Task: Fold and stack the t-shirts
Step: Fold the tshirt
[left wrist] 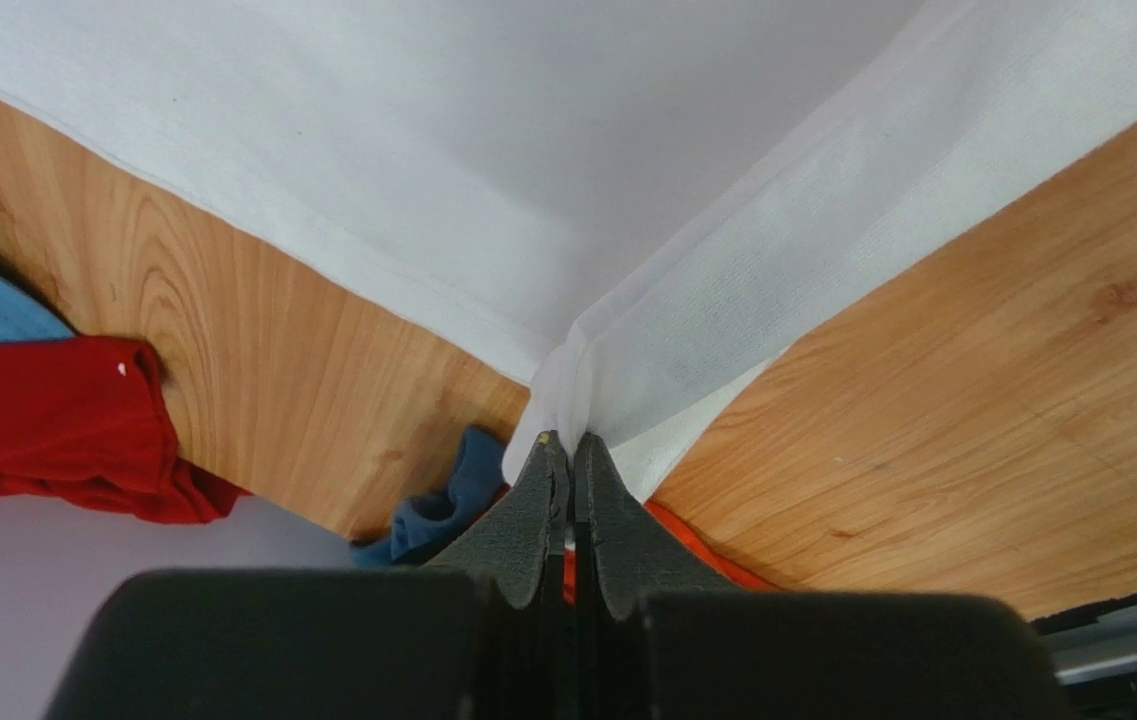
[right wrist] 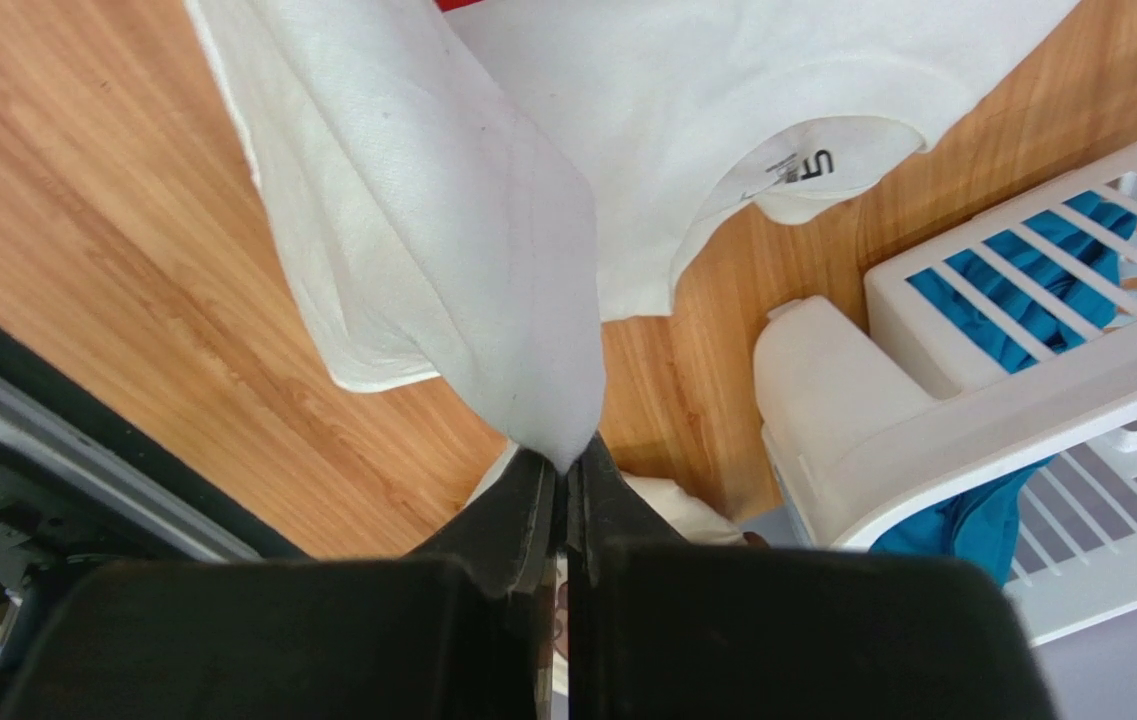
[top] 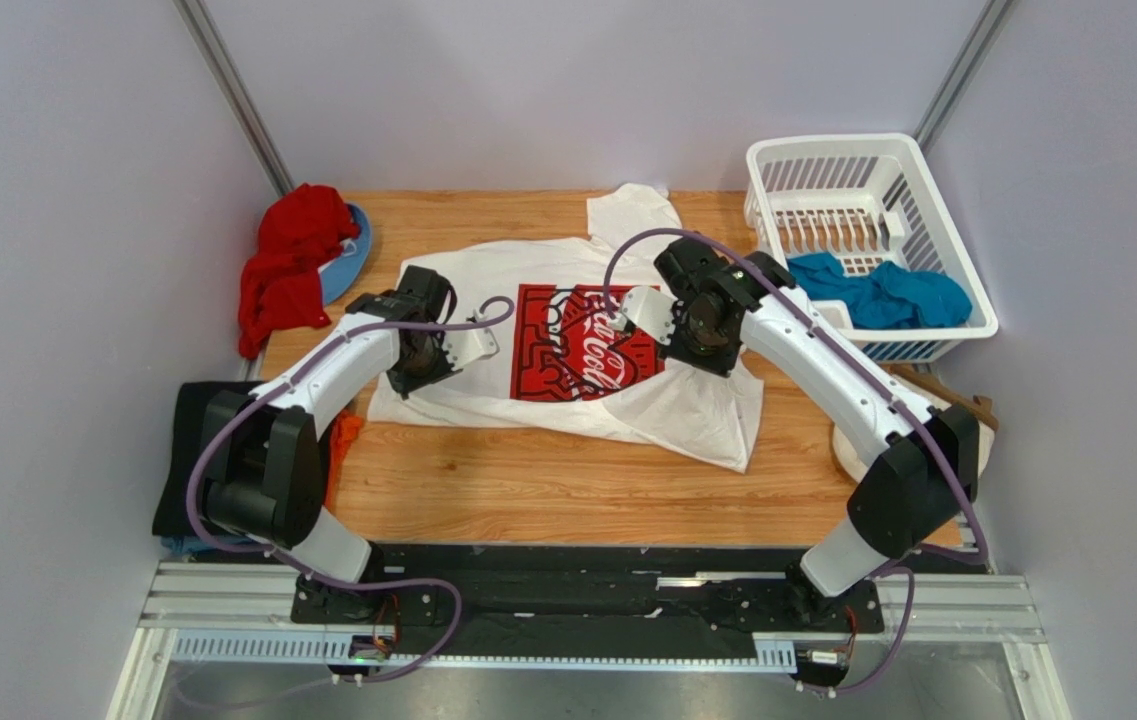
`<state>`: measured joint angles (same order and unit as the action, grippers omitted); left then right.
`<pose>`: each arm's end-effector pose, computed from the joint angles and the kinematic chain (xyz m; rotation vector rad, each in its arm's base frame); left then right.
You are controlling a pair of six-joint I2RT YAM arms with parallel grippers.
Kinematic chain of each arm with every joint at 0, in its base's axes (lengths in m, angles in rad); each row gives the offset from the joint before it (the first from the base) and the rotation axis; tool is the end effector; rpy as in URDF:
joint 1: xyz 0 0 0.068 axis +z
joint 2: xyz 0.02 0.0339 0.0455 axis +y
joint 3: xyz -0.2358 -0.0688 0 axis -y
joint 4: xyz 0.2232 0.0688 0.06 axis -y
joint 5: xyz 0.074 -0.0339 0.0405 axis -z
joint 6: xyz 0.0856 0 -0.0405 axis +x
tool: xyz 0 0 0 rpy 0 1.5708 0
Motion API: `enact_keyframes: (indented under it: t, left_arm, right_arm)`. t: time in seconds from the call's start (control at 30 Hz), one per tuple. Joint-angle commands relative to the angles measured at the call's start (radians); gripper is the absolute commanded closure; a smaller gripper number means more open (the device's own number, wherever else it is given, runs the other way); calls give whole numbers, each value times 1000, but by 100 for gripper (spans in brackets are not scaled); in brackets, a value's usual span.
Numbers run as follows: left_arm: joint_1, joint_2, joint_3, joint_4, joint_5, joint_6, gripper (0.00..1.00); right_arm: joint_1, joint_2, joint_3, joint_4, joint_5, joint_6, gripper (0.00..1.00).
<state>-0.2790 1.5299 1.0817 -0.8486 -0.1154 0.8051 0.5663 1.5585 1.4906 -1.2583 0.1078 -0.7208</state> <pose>0.2724 -0.0678 0.1534 1.4739 2.4921 0.2653 0.2432 0.1437 0.2396 -1.7250 2.3319 -0.1835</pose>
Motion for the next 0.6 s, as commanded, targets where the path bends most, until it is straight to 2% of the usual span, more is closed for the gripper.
enact_keyframes:
  t: [0.0,0.2,0.57]
  left_arm:
    - [18,44,67,34,-29,-11,100]
    - [26,95,139,26,-21,-17,100]
    - [26,104,164,17,-29,-4,100]
  right_arm:
    - [-31,66,92,60,44,-35,100]
    - [-75,146,181,66,58,-51,100]
    - [-98,271,329,71,96,-86,100]
